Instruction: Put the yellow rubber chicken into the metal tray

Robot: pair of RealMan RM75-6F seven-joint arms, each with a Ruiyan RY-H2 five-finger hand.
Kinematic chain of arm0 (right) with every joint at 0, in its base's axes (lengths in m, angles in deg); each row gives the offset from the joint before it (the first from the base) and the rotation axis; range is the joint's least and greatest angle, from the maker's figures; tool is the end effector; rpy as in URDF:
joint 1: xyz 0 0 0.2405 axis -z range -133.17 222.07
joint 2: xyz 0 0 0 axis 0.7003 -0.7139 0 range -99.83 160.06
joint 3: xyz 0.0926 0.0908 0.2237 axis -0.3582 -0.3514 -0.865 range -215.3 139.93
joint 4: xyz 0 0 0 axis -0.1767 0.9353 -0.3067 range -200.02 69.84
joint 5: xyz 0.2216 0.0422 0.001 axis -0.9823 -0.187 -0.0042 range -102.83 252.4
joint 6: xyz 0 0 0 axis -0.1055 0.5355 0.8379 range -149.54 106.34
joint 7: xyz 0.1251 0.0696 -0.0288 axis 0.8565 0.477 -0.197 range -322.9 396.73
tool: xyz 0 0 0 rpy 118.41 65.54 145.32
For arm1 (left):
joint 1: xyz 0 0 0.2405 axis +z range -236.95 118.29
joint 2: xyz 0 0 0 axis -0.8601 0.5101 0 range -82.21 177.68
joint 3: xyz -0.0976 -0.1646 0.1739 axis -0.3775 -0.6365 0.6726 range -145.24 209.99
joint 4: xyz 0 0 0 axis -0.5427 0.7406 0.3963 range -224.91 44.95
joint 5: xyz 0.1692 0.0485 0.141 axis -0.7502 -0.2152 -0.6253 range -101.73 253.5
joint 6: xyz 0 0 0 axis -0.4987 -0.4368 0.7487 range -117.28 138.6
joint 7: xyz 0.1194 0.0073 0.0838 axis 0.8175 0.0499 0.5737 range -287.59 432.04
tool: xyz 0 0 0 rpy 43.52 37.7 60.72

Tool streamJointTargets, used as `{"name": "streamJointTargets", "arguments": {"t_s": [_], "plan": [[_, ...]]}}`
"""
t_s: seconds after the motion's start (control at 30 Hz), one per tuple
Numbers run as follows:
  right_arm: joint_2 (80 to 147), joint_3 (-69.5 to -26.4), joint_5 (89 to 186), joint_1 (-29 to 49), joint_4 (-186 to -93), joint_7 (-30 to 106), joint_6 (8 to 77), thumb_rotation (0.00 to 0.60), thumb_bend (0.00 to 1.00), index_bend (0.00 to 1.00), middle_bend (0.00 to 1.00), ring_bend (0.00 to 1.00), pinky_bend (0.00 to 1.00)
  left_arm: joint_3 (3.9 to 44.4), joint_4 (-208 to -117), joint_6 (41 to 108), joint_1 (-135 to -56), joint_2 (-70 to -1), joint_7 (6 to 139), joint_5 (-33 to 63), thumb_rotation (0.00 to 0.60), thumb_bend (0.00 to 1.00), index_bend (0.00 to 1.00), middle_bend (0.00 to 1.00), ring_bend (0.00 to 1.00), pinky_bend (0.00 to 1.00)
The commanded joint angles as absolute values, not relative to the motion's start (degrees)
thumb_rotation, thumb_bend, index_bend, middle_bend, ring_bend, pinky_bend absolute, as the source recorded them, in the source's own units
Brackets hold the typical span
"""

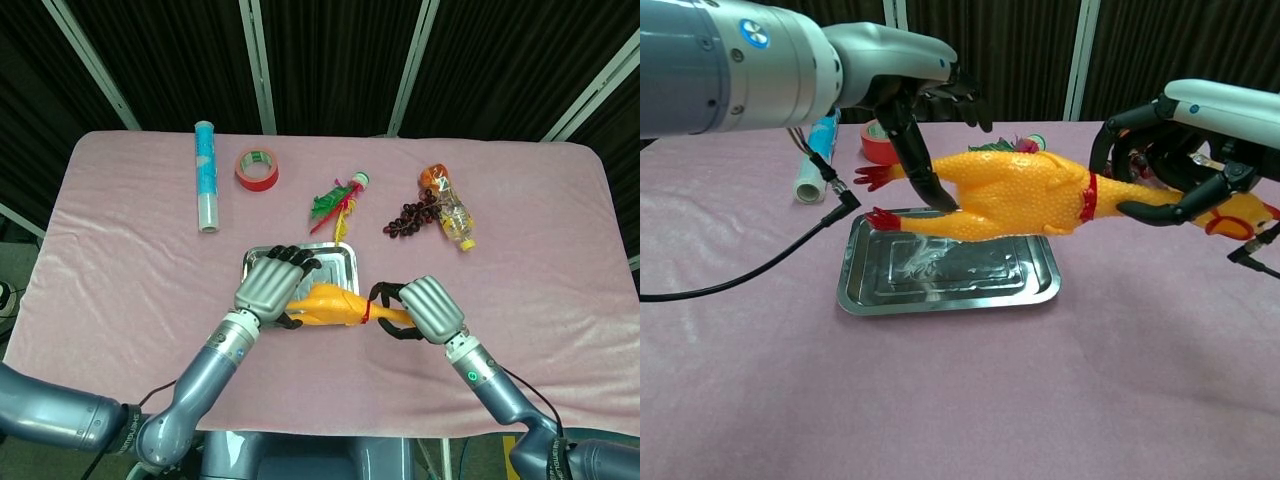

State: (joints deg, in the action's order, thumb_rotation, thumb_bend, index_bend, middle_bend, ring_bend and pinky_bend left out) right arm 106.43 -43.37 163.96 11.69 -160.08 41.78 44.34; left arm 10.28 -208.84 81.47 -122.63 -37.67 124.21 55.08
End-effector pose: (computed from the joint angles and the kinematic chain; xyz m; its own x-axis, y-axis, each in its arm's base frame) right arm -0.1591 -0.2936 0.0342 0.2174 -0.2336 0.9477 -0.8559 -0.5124 0.0700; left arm 0.0253 0.3033 -0.0007 0.4224 0.3639 0.8302 0.8785 -0.3900 -0.2761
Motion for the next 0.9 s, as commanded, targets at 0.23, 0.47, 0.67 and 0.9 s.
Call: {"name": "streamJointTargets", "arguments": {"t_s": [0.23,0.47,0.67,0.9], "plan": [[106.2,-43.2,164.7,11.7,-160.7,41.9,44.9,0.6,0.88,1.0,0.78,0.78,0.88,9.6,-205.9,82.3,-125.9,-41.8,123.4,57.4,0.6,0.14,0.22,0.13,0.1,0.13],[106.5,-43.3,164.7,11.4,-160.8,41.8,44.5,0.6,0.88,1.0,0.78,0.78,0.88,10.0,-204.9,82.6,-126.4,-43.1,121.4,56.3,0.6,0.34,0.31,0.19,0.12,0.14],[106.9,-43.4,164.6,11.1,-160.8,42.1,44.2,0.6,0.88,1.0,0.78,0.78,0.88,10.6,-204.1,82.6,-126.3,-43.6,119.7,54.9,0.6,0.51,0.53,0.35,0.23,0.2],[106.9,-43.3,164.5,11.0,-160.9,42.9,44.0,0.6,0.88,1.0,0.78,0.78,0.88,11.8,-202.8,82.8,-125.7,-44.3,117.6,52.3,0.6,0.61,0.72,0.55,0.4,0.24]]}}
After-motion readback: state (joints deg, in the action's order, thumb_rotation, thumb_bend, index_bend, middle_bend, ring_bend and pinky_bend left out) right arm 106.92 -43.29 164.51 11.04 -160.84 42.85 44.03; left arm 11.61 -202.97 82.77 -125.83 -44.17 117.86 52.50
